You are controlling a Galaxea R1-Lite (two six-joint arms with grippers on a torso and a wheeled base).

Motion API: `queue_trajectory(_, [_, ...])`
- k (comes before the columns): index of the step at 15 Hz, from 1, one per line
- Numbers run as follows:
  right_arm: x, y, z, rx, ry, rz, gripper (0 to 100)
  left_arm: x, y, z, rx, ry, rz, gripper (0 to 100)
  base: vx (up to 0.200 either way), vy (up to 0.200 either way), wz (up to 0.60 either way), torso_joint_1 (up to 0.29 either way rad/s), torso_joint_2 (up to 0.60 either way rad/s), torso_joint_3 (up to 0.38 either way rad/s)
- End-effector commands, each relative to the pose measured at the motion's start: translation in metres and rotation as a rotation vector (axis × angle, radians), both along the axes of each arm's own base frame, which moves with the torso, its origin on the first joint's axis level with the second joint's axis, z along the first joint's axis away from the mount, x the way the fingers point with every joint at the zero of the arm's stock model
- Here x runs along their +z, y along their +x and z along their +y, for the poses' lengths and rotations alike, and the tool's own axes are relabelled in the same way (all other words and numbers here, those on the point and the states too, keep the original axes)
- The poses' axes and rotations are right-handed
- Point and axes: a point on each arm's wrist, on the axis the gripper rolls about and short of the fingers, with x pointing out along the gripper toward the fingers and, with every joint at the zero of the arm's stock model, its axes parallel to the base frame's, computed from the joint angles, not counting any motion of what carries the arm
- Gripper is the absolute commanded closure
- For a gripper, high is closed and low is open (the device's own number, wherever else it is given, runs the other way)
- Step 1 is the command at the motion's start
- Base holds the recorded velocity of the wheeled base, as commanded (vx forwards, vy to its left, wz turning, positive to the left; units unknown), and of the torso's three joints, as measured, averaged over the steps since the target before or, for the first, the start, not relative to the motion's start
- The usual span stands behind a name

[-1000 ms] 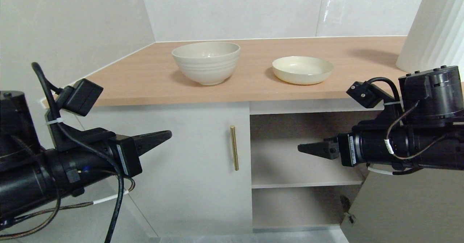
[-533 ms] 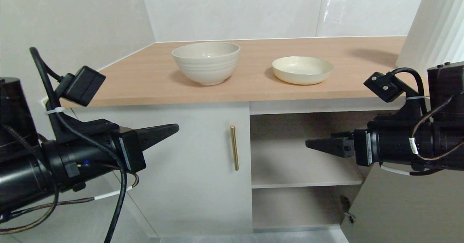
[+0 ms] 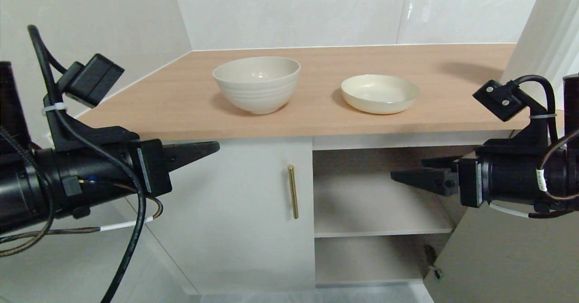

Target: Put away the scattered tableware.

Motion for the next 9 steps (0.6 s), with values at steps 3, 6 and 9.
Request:
queue_trajectory(3, [0.0011,-0.0012,-0.0002,0.003,0.003,-0.006,0,0.0012,0.0001,-0.0003,-0.002,-0.003,-0.006,100,0.0,0.0,0.0,0.132,-0.54,-0.313])
queue_trajectory(6, [0.0004,-0.0005,0.0002,0.003,0.001,-0.004,0,0.0007,0.0012,-0.0008,-0.002,-0.002,-0.003,100,0.0,0.0,0.0,0.163,-0.49,-0.313])
queue_trajectory(9, [-0.0006,0.0048,0.0029,0.003,0.006,-0.011,0,-0.0003,0.0047,-0.0024,-0.002,0.001,0.002,100,0.0,0.0,0.0,0.175,-0.48,-0.294])
